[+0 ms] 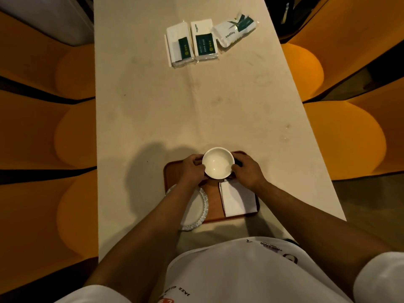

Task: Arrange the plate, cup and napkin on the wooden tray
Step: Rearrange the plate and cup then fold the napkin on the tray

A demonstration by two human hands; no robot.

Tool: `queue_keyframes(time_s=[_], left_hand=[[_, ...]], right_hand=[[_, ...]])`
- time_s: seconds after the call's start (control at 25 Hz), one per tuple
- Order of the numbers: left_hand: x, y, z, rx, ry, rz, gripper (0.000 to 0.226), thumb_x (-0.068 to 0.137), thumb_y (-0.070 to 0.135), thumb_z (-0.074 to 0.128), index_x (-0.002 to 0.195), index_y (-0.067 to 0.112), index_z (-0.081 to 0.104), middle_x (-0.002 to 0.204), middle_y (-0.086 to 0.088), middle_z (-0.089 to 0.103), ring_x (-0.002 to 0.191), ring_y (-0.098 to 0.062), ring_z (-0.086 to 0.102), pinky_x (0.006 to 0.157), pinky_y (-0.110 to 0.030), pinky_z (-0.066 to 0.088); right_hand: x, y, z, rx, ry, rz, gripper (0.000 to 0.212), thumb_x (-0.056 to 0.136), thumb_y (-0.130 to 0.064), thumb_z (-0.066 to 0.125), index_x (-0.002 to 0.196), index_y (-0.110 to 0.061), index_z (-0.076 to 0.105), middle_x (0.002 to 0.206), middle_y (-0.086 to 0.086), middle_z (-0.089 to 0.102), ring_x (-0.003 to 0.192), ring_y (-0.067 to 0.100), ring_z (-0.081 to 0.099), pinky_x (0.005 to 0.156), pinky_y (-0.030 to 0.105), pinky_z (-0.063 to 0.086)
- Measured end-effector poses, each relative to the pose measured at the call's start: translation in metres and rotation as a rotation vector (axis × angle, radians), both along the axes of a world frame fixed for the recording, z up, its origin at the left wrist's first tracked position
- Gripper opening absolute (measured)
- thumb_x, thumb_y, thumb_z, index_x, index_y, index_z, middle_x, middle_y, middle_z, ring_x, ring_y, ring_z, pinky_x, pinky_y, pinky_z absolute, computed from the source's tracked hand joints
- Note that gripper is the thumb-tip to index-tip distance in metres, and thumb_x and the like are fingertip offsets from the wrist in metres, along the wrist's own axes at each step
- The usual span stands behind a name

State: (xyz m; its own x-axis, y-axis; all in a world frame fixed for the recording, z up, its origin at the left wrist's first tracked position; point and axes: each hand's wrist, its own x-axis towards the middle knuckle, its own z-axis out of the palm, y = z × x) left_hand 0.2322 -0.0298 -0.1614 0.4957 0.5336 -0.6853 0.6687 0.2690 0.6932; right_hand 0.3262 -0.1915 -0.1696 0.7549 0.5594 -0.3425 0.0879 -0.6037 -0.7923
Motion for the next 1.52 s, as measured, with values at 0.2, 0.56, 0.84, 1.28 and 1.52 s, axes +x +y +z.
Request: queue_keyframes(time_s=[0.2,0.56,0.84,1.28,1.52], left_hand=[[-0.023,0.02,-0.002,0.048,0.02,0.051,0.04,0.085,-0.01,0.057,0.118,0.011,0.067,0.1,0.0,0.067,0.084,-0.019,0.066,0.051,-0.03,0.061],[-0.035,0.033,-0.004,0.085,0.03,0.049,0.039,0.081,-0.011,0.058,0.103,0.018,0.069,0.095,-0.001,0.069,0.079,-0.022,0.067,0.062,-0.052,0.064],[-0.04,0.03,0.009,0.136,0.034,0.026,0.032,0.086,-0.001,0.063,0.117,0.006,0.067,0.111,-0.012,0.071,0.095,-0.033,0.071,0.076,-0.053,0.063],[-0.074,-0.053,0.016,0.394,-0.101,-0.521,0.012,0.092,0.022,0.062,0.097,0.024,0.072,0.088,0.012,0.072,0.074,0.004,0.061,0.063,-0.005,0.039],[-0.037,-0.069,0.009,0.617,-0.216,-1.09,0.043,0.1,0.013,0.05,0.143,0.01,0.05,0.15,-0.008,0.051,0.139,-0.023,0.044,0.119,-0.028,0.029]], right_hand=[[-0.012,0.023,0.0,0.067,0.091,0.05,0.048,0.079,0.006,0.049,0.121,-0.012,0.065,0.111,0.009,0.068,0.1,0.025,0.062,0.08,0.036,0.056],[-0.023,0.035,-0.004,0.025,0.068,0.062,0.048,0.081,-0.001,0.051,0.123,-0.019,0.064,0.111,0.006,0.07,0.099,0.023,0.062,0.081,0.037,0.053],[-0.025,0.032,0.002,0.015,0.07,0.046,0.045,0.09,-0.006,0.052,0.135,-0.011,0.052,0.126,0.008,0.062,0.114,0.02,0.057,0.091,0.032,0.048],[-0.05,-0.078,-0.005,-0.345,-0.028,-0.281,0.022,0.093,-0.02,0.053,0.109,-0.015,0.066,0.107,0.007,0.071,0.087,0.019,0.062,0.077,0.027,0.046],[-0.071,-0.091,0.001,-0.435,0.034,-0.264,0.026,0.09,-0.019,0.052,0.109,-0.012,0.069,0.104,0.01,0.072,0.089,0.025,0.066,0.076,0.029,0.051]])
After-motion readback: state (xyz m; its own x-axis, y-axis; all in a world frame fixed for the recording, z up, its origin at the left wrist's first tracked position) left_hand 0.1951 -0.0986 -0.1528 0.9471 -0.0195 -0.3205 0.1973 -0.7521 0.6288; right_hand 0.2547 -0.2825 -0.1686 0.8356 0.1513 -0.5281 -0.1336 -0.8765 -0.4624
